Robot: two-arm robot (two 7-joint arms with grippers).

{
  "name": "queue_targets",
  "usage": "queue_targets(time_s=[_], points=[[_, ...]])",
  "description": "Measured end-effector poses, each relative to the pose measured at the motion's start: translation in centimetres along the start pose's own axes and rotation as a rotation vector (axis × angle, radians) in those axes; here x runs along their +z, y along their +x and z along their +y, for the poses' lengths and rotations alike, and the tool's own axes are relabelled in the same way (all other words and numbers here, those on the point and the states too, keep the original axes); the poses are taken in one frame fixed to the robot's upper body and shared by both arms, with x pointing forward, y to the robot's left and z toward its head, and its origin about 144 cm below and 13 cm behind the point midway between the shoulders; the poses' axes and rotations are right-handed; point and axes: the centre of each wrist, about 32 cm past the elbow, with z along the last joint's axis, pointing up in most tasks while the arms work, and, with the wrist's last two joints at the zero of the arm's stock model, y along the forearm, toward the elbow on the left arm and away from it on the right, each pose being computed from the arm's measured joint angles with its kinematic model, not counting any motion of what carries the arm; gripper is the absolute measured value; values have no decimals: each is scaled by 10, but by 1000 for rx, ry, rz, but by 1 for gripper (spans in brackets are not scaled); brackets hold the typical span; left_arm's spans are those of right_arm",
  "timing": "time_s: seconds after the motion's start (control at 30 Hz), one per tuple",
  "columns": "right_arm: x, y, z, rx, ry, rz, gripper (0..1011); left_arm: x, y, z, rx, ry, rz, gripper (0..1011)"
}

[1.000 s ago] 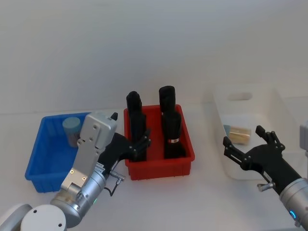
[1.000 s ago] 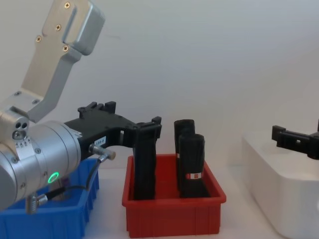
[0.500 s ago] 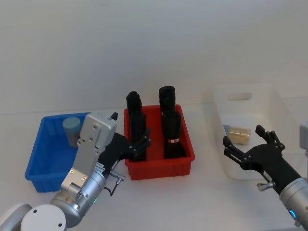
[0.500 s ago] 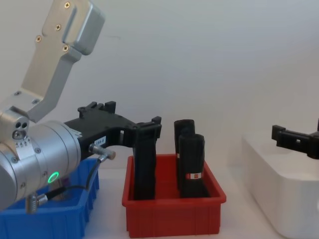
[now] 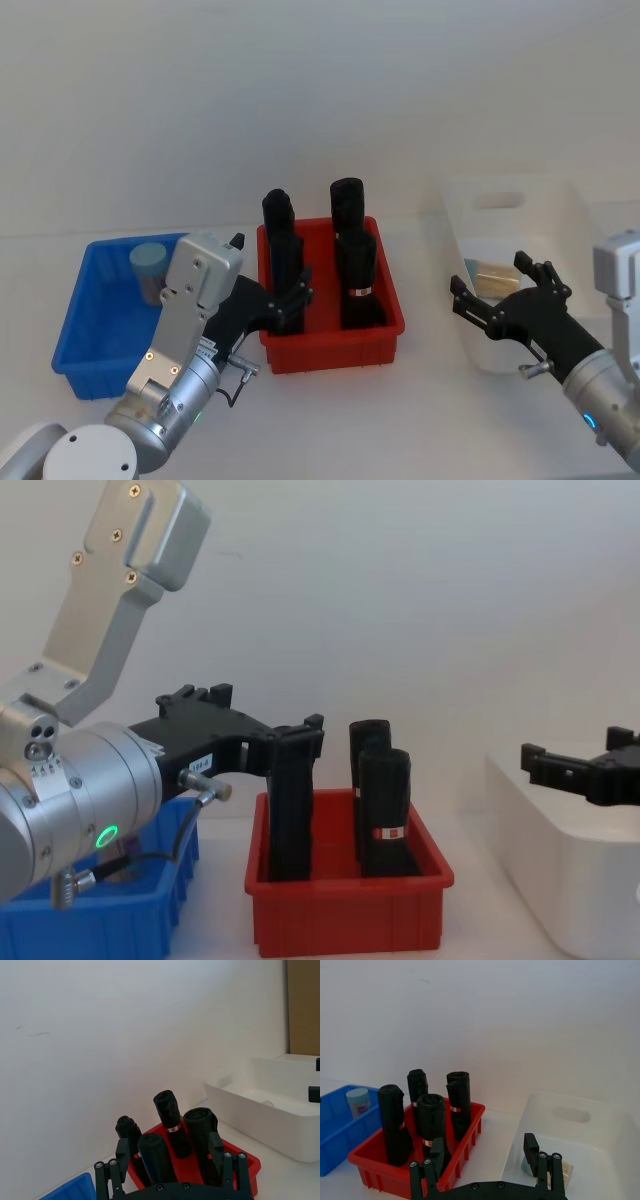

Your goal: Pick the cotton swabs from the blue box and place them into the white box.

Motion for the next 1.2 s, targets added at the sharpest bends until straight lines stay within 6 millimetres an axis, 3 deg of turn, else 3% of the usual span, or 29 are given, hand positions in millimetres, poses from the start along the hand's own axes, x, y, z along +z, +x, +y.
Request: queue_targets(time_s=[0.57, 1.2], points=[[-14, 15, 55, 116, -8, -10, 1001, 0, 0, 0, 0, 0, 0, 1000], [-21, 15, 108, 258, -28, 22, 1001, 0, 0, 0, 0, 0, 0, 999]])
